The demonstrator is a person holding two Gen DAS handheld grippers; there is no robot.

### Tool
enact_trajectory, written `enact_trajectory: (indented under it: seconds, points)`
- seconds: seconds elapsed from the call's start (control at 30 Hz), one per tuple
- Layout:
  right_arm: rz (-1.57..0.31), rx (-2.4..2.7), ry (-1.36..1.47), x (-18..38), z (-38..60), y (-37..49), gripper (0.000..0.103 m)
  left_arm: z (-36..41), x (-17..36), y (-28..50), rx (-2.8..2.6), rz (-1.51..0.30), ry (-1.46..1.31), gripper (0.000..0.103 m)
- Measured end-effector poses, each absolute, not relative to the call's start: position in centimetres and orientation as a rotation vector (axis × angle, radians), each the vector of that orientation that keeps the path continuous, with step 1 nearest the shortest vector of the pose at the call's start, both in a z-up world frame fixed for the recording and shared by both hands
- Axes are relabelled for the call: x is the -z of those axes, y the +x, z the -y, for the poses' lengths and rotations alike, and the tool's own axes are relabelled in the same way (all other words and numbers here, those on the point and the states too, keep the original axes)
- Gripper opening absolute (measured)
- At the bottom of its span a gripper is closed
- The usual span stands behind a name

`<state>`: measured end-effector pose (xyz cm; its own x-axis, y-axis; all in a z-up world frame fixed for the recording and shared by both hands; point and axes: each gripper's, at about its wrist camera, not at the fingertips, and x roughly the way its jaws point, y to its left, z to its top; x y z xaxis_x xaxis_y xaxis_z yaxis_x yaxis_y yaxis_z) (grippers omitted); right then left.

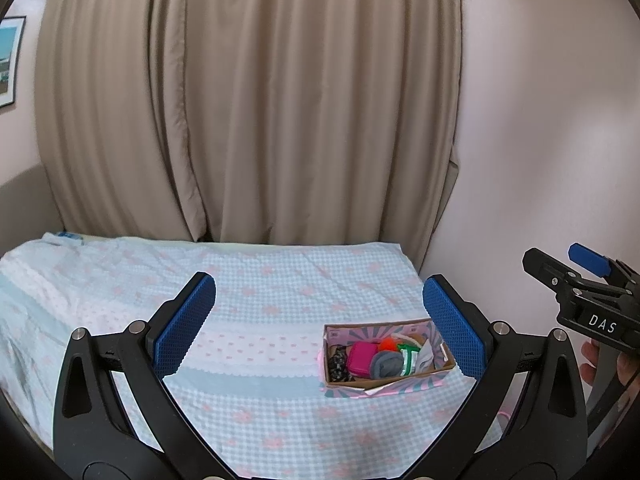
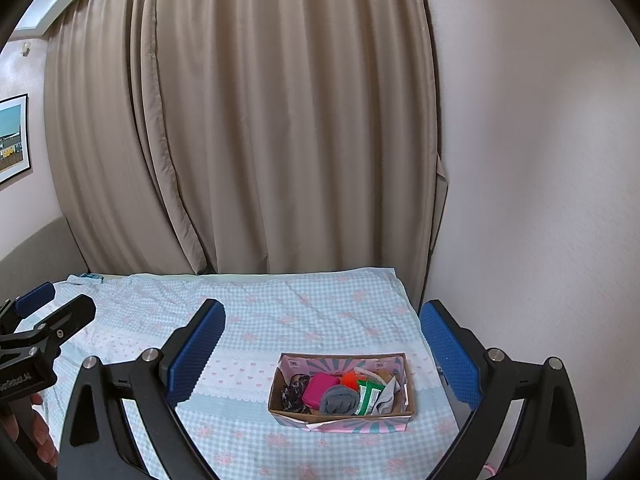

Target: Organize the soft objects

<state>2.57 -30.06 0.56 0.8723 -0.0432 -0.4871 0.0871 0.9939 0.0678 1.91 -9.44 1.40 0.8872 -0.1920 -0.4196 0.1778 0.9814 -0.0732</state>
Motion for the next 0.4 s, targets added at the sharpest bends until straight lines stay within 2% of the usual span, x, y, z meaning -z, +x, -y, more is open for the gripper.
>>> enact_trajectory:
  seconds: [0.4]
  points:
    - [-0.552,0.06,0.099,0.21,30.4,3.39,0.098,10.2,-0.72,1.88,0.139,-0.397,-0.005,0.103]
